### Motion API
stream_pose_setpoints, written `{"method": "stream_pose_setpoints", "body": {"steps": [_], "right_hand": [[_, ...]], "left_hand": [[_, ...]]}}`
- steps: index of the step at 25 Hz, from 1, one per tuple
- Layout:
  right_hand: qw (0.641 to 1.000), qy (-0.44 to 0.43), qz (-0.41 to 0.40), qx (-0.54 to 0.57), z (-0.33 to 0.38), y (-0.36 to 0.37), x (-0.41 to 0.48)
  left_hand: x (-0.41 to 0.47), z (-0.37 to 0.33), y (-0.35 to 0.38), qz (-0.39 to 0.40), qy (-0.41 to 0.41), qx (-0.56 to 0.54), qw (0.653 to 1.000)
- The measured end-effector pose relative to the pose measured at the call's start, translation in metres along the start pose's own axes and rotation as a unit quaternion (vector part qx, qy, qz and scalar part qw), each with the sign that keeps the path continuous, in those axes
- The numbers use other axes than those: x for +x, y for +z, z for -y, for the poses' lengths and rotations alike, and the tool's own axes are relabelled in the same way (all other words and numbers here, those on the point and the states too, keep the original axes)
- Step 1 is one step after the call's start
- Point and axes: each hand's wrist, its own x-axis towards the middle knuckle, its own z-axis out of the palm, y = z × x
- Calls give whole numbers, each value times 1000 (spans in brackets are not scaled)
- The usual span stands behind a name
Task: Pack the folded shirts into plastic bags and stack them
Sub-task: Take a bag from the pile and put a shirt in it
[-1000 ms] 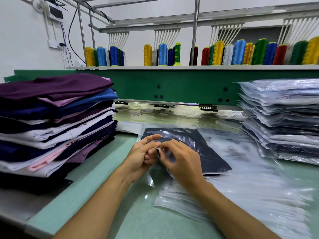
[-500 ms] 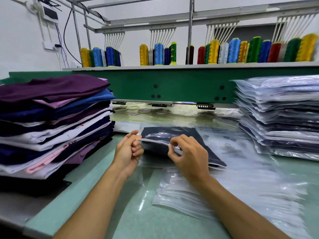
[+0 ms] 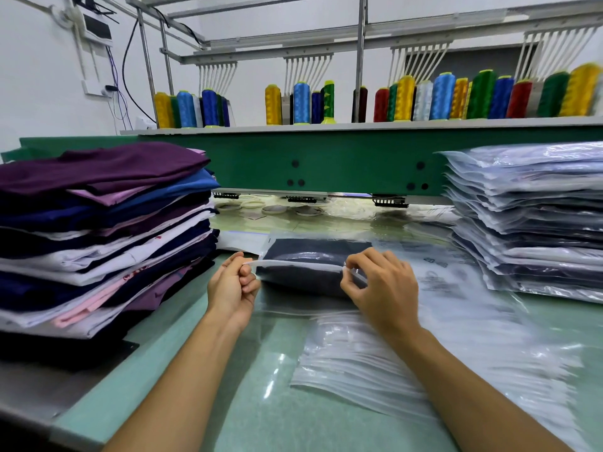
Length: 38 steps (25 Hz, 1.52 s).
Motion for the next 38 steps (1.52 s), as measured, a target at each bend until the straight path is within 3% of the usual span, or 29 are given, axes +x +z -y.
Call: {"method": "stream_pose_setpoints", "body": {"steps": [9, 25, 38], "right_hand": [[999, 42, -3, -24, -28, -5, 1], [981, 187, 7, 53, -44, -4, -2], [961, 250, 2, 122, -47, -4, -2]], "left_hand": [[4, -2, -4, -36, 8, 1, 999], [11, -4, -10, -74, 26, -3, 997], [13, -4, -13, -100, 21, 36, 994]]}}
